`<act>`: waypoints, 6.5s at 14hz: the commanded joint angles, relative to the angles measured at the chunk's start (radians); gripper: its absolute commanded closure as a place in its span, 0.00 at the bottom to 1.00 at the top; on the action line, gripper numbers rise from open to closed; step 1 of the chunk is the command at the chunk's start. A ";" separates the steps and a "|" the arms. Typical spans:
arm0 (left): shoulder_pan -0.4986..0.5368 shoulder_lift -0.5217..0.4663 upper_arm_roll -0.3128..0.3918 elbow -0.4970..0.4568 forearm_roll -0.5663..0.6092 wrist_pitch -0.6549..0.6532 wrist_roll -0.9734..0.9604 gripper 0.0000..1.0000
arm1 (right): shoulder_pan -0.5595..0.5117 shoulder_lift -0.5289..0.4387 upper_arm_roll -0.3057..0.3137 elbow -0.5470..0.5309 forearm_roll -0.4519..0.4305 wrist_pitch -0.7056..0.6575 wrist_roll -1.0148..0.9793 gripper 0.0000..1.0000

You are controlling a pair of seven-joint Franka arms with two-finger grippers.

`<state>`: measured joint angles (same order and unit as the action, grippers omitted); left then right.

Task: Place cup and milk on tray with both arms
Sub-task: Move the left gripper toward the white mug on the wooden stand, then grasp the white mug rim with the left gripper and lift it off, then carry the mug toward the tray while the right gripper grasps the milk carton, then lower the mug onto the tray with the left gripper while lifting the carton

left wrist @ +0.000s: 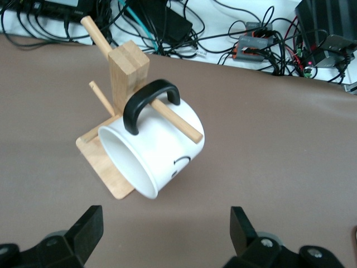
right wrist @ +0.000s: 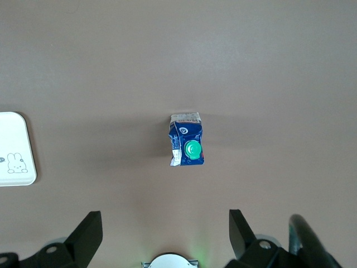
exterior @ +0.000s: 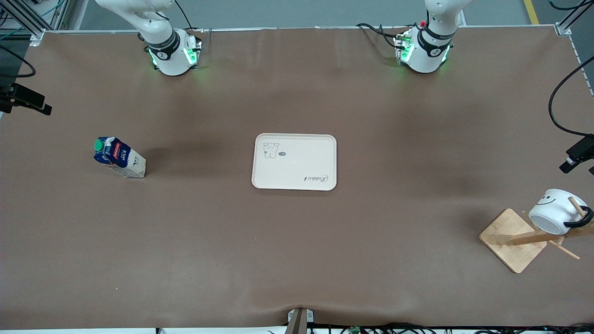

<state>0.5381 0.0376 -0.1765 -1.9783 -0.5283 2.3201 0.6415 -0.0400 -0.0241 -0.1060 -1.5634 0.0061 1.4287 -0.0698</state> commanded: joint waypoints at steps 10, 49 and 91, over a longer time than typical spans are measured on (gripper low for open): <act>0.002 0.143 -0.080 0.010 -0.239 0.287 0.155 0.09 | -0.017 -0.016 0.008 -0.009 -0.003 -0.004 0.012 0.00; -0.026 0.025 -0.465 0.111 0.286 -0.195 -0.877 1.00 | 0.011 0.082 0.014 0.022 0.000 0.127 0.002 0.00; -0.925 0.700 -0.285 0.388 0.769 -0.114 -2.226 1.00 | -0.060 0.039 0.008 -0.653 -0.035 0.604 -0.008 0.00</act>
<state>-0.3718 0.7194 -0.4690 -1.6071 0.2147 2.1930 -1.5582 -0.0827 0.0604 -0.1097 -2.1836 -0.0216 2.0218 -0.0733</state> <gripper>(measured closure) 0.943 0.000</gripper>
